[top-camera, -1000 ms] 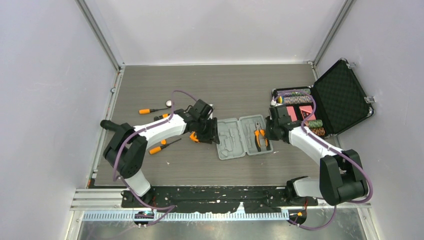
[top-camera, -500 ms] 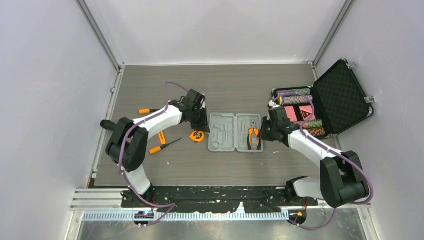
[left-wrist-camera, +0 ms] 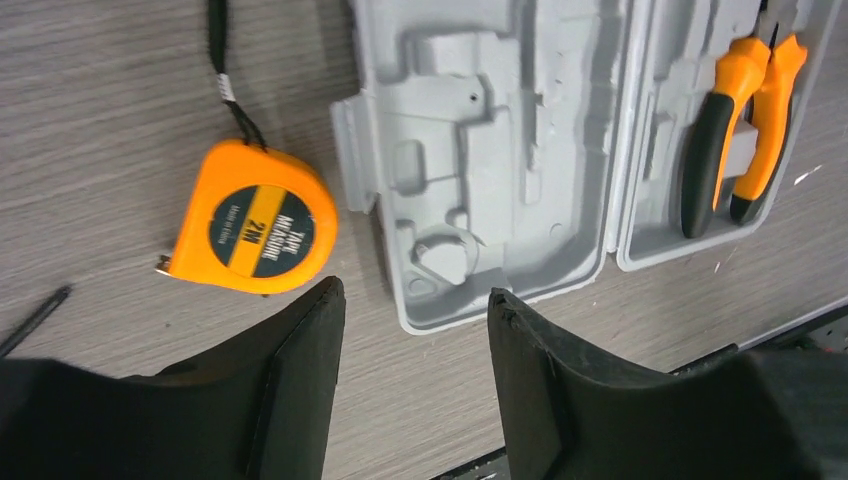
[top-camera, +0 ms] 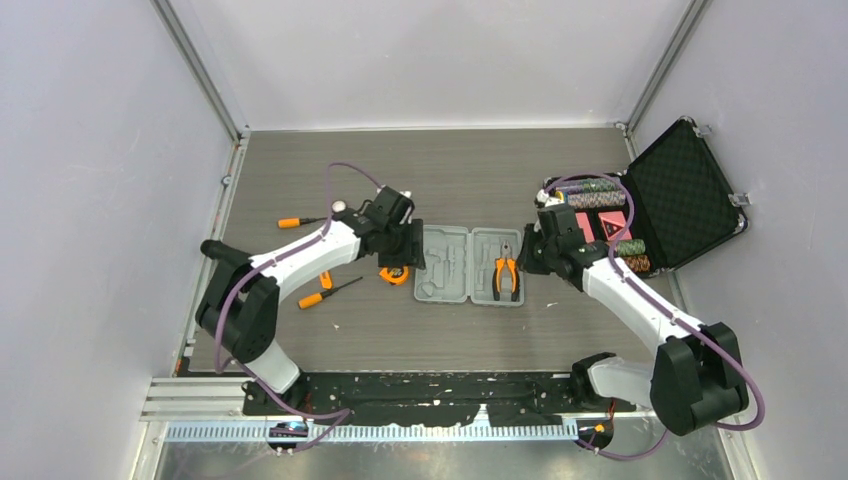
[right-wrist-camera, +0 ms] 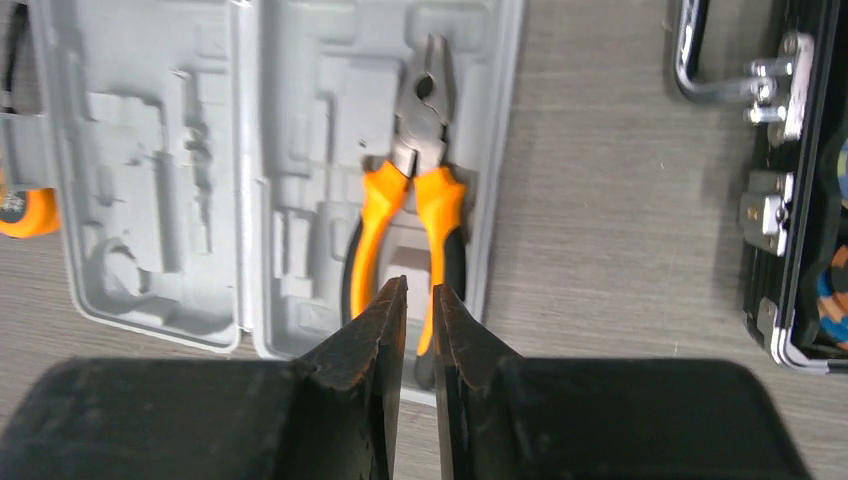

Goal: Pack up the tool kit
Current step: Adjust the toolbox at the center of the board, then adjust the pliers in the toolbox.

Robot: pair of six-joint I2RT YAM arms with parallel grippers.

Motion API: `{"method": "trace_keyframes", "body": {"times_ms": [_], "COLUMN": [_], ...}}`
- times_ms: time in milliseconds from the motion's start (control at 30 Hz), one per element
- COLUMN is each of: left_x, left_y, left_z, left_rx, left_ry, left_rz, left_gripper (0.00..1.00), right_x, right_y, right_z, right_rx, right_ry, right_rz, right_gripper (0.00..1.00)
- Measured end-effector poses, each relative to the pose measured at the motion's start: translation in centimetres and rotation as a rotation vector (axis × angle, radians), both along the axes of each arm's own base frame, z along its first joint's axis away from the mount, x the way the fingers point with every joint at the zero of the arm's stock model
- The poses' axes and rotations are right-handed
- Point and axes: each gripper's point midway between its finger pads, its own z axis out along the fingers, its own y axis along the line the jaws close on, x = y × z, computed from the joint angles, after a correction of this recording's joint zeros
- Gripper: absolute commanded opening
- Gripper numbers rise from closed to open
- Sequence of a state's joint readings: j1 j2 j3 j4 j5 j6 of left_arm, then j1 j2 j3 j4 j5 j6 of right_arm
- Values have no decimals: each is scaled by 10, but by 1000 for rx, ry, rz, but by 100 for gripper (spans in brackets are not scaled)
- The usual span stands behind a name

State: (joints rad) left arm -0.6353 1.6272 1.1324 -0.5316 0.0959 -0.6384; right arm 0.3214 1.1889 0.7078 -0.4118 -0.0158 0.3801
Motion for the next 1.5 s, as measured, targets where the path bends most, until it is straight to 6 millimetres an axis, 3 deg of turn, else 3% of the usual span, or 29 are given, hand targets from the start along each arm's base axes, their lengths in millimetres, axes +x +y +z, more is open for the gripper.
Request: {"method": "trace_keyframes", "body": {"times_ms": [133, 333, 533, 800, 1167, 1500], "left_x": [-11, -14, -20, -22, -24, -24], "left_y": [-9, -12, -9, -7, -8, -9], "left_z": [-2, -24, -45, -49, -54, -54], "left_rx": [25, 79, 126, 140, 146, 139], "left_ry": [-6, 43, 94, 109, 127, 129], "left_rz": [-37, -51, -63, -67, -72, -75], "left_gripper": [53, 47, 39, 27, 15, 12], "right_x": [12, 15, 11, 6, 8, 9], "right_y": [14, 31, 20, 11, 9, 10], "right_z": [17, 4, -15, -36, -42, -41], "right_rx": [-11, -51, -131, -190, -168, -176], "right_ry": [-48, 6, 66, 124, 151, 195], "right_rz": [42, 94, 68, 57, 29, 28], "right_gripper": [22, 21, 18, 14, 5, 7]}}
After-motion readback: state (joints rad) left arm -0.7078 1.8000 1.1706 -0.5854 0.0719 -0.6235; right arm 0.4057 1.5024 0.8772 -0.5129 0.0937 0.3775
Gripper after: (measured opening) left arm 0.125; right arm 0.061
